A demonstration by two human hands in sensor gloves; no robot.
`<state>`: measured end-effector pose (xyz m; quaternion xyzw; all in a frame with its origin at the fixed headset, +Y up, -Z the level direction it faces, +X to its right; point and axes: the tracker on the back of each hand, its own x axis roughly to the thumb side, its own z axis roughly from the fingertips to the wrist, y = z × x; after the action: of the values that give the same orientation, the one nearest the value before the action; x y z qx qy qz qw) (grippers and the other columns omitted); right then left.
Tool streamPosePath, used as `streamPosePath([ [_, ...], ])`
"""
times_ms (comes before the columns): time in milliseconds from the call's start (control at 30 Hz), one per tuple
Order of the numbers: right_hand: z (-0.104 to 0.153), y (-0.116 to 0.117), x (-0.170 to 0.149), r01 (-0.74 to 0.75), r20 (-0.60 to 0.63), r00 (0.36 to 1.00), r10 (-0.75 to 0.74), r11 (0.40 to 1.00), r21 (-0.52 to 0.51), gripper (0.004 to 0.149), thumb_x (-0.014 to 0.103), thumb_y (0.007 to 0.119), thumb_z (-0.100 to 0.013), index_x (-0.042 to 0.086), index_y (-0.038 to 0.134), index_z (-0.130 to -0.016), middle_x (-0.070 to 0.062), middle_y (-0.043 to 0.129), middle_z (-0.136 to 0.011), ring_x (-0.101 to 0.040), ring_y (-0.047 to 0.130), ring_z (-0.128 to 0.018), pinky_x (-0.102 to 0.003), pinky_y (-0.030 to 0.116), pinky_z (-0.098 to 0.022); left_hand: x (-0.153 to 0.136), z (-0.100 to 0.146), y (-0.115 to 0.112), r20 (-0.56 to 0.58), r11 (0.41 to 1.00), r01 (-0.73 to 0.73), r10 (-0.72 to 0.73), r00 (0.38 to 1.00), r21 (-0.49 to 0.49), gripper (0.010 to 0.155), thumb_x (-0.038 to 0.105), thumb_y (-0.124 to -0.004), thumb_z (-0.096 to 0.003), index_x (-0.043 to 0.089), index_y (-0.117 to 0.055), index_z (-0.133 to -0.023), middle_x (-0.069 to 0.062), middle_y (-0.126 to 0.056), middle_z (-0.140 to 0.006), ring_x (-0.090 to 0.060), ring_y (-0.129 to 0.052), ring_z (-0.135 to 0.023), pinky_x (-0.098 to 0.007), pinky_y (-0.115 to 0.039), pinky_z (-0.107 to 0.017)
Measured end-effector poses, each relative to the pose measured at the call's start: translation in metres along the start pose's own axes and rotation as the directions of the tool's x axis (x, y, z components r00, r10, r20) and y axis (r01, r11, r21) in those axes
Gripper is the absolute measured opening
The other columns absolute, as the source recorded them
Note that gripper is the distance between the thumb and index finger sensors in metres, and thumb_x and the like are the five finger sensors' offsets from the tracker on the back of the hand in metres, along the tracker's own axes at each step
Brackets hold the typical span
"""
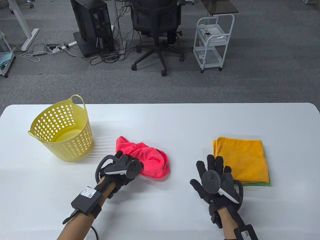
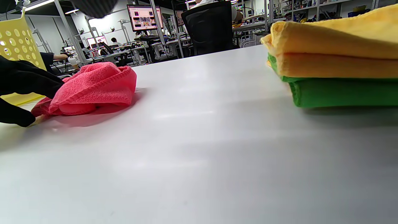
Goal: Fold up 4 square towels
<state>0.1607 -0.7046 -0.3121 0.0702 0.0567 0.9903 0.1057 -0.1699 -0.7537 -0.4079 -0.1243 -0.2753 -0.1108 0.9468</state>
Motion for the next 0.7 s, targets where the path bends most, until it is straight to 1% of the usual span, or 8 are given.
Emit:
streamPosePath([
  [133,0.0,0.0,0.0,-0.005,-0.002,1.0,0.005,1.0,-0.002,0.079,0.056,0.065,-0.062,0.013,0.029,-0.119,-0.025,0.004,-0.122,-0.051,-0.002,-0.104,-0.072,0.014,-0.068,0.001,-0.003,0.002,-0.032,0.998,-0.021,0.023,0.999,0.061,0.05,0.036,-0.086,-0.0543,0.037,-0.066,-0.1,0.009,-0.07,-0.111,-0.031,-0.069,-0.103,-0.065,-0.036,-0.079],
  [233,0.0,-0.001,-0.001,-0.005,-0.004,1.0,0.005,1.0,-0.003,0.079,0.055,0.066,-0.062,0.013,0.03,-0.119,-0.025,0.004,-0.122,-0.051,-0.002,-0.104,-0.072,0.014,-0.069,0.0,-0.007,0.004,-0.039,0.994,-0.062,0.066,0.997,0.094,0.042,0.035,-0.085,-0.0547,0.036,-0.071,-0.095,0.009,-0.077,-0.105,-0.031,-0.073,-0.099,-0.064,-0.037,-0.079],
  [333,0.0,-0.001,-0.001,0.0,-0.004,1.0,0.0,1.0,-0.003,0.079,0.055,0.065,-0.062,0.013,0.029,-0.119,-0.025,0.004,-0.122,-0.051,-0.002,-0.104,-0.072,0.014,-0.069,-0.002,-0.01,0.004,-0.044,0.988,-0.104,0.11,0.993,0.118,0.037,0.035,-0.083,-0.0556,0.035,-0.075,-0.092,0.006,-0.08,-0.101,-0.032,-0.076,-0.096,-0.064,-0.037,-0.079],
  [567,-0.001,0.0,0.0,-0.002,0.003,1.0,0.002,1.0,0.002,0.079,0.055,0.065,-0.063,0.012,0.029,-0.119,-0.025,0.004,-0.122,-0.051,-0.002,-0.104,-0.072,0.014,-0.069,-0.014,-0.008,0.008,-0.01,0.97,-0.224,0.226,0.974,0.092,0.038,0.035,-0.074,-0.0584,0.03,-0.075,-0.096,0.0,-0.081,-0.103,-0.036,-0.075,-0.099,-0.065,-0.038,-0.078],
  [700,-0.001,0.0,0.001,-0.003,0.006,1.0,0.003,1.0,0.002,0.079,0.055,0.065,-0.062,0.012,0.03,-0.119,-0.025,0.004,-0.122,-0.051,-0.002,-0.104,-0.072,0.014,-0.069,-0.023,-0.009,0.012,-0.005,0.956,-0.273,0.276,0.961,0.11,0.039,0.038,-0.072,-0.0581,0.029,-0.078,-0.095,0.0,-0.086,-0.099,-0.034,-0.08,-0.095,-0.065,-0.04,-0.077],
])
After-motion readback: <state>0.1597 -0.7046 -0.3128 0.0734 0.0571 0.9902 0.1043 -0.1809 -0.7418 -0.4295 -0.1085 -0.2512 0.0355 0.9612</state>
